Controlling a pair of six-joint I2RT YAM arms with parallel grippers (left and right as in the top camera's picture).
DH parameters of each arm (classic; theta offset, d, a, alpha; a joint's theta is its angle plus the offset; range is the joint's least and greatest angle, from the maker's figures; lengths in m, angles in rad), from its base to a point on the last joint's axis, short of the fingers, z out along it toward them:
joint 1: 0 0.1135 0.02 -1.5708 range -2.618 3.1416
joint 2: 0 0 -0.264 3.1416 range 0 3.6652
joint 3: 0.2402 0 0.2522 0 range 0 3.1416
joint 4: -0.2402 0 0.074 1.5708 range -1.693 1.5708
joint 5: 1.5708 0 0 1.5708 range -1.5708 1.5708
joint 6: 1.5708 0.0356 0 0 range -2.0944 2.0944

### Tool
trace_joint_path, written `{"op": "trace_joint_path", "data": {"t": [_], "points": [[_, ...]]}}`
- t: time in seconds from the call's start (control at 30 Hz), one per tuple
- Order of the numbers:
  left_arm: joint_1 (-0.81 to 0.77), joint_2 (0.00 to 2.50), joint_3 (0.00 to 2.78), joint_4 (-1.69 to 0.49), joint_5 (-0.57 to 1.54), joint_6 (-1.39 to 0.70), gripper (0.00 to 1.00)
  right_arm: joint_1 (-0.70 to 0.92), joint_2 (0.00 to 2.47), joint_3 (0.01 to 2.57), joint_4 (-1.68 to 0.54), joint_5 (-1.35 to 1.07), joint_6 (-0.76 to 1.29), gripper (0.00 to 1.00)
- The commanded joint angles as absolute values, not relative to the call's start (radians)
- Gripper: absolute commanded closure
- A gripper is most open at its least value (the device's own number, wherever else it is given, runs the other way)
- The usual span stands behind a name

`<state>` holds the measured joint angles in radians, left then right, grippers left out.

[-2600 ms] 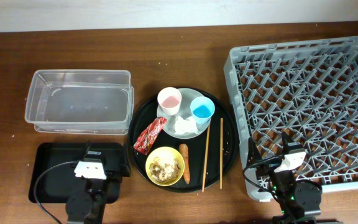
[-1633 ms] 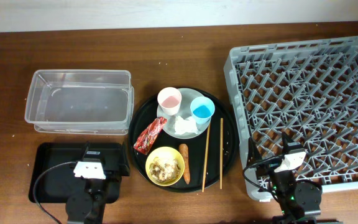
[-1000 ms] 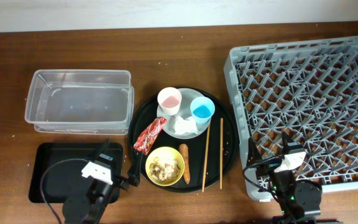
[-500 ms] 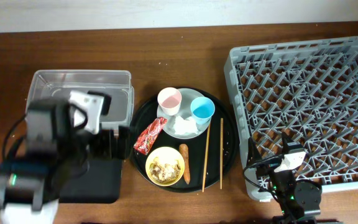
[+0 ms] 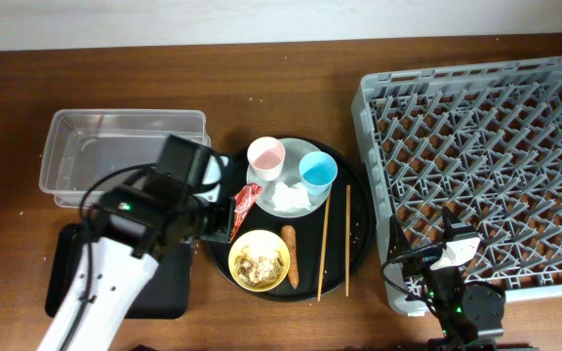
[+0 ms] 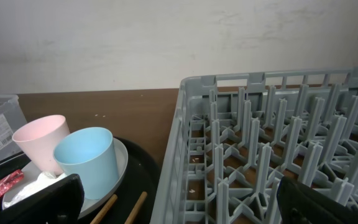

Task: Sort waste into correct bins and load items into the dishwasher rack
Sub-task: 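Grasp the red snack wrapper with the left gripper and lift it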

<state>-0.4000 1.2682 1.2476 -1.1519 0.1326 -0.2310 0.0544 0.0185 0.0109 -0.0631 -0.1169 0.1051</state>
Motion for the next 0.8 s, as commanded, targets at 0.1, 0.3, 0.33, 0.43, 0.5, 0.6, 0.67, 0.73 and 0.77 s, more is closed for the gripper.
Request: {"op": "trace_joint_path", "data": {"t": [0.1,0.3,0.33,0.43,0.5,0.6,0.67,0.73,0.77], "points": [[-0.418,1.348,1.108,-0.950,-0.031,-0.263,0.59,0.060,0.015,0.006,-0.067,-0.119,0.110,0.01],[-0.418,1.578,1.091,-0.836,-0.038,-0.185,0.59,0.060,0.015,0.006,-0.068,-0.119,0.110,0.02],[-0.418,1.605,1.091,-0.822,-0.046,-0.185,0.59,0.060,0.015,0.006,-0.067,-0.119,0.110,0.02],[-0.418,1.685,1.091,-0.767,-0.046,-0.185,0.59,0.060,0.015,0.006,-0.067,-0.119,0.110,0.02],[-0.418,1.732,1.091,-0.750,-0.044,-0.185,0.59,0.060,0.015,0.006,-0.067,-0.119,0.110,0.02],[-0.418,1.783,1.091,-0.736,-0.038,-0.185,0.59,0.060,0.015,0.006,-0.067,-0.119,0.110,0.02],[-0.418,1.804,1.091,-0.729,-0.033,-0.185,0.58,0.060,0.015,0.006,-0.067,-0.119,0.110,0.02],[-0.418,1.824,1.091,-0.721,-0.016,-0.185,0.58,0.060,0.015,0.006,-0.067,-0.119,0.110,0.02],[-0.418,1.832,1.091,-0.715,-0.015,-0.185,0.58,0.060,0.015,0.006,-0.067,-0.119,0.110,0.02]]}}
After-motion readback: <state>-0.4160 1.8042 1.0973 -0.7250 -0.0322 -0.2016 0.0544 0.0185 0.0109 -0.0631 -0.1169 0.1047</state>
